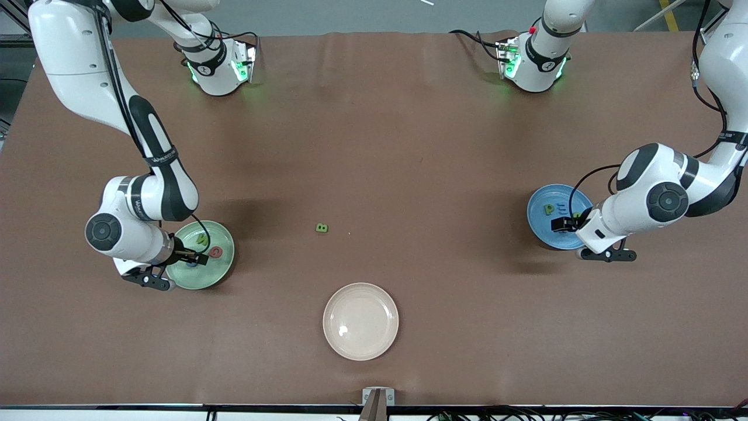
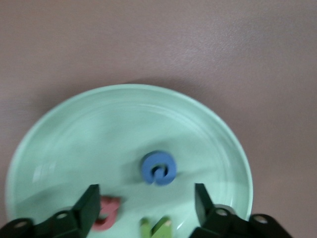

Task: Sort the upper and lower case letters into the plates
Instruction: 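Raise the left gripper away while the right gripper leaves the green plate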

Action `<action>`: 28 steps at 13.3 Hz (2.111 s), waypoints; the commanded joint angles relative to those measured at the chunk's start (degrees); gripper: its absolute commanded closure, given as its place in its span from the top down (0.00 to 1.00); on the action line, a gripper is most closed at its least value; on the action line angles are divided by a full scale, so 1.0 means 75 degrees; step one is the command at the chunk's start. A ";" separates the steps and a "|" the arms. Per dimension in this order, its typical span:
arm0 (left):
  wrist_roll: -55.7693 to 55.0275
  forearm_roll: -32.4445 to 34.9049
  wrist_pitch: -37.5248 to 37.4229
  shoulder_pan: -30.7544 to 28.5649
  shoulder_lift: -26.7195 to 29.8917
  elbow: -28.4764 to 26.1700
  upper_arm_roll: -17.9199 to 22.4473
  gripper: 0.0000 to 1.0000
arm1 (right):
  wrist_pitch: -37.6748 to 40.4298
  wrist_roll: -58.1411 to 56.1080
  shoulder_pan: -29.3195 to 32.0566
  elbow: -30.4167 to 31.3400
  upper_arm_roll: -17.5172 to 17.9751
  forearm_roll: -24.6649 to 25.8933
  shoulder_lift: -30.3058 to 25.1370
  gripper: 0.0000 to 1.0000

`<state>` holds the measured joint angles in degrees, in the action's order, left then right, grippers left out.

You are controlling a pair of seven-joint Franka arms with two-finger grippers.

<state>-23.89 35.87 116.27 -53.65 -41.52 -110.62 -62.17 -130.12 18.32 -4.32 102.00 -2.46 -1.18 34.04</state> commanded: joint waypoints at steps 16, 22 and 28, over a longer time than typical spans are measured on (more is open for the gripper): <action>0.2106 -0.5193 -0.0045 0.7343 0.3248 0.0383 0.7528 0.99 | 0.0534 0.3298 -0.1837 -0.0593 0.0047 -0.0522 -0.0109 1.00; 0.2658 -0.5193 -0.0840 0.6745 0.5040 0.0429 0.7563 0.99 | 0.0148 0.4023 -0.2165 -0.0569 0.0047 -0.0522 0.0008 1.00; 0.2776 -0.5205 -0.3029 0.6380 0.6005 0.1760 0.7598 0.99 | -0.0287 0.4799 -0.2517 -0.0569 0.0047 -0.0522 0.0231 1.00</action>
<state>-4.39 -2.39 99.24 -5.17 4.12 -103.23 -5.25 -131.44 52.79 -22.71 97.98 -1.70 -4.51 35.14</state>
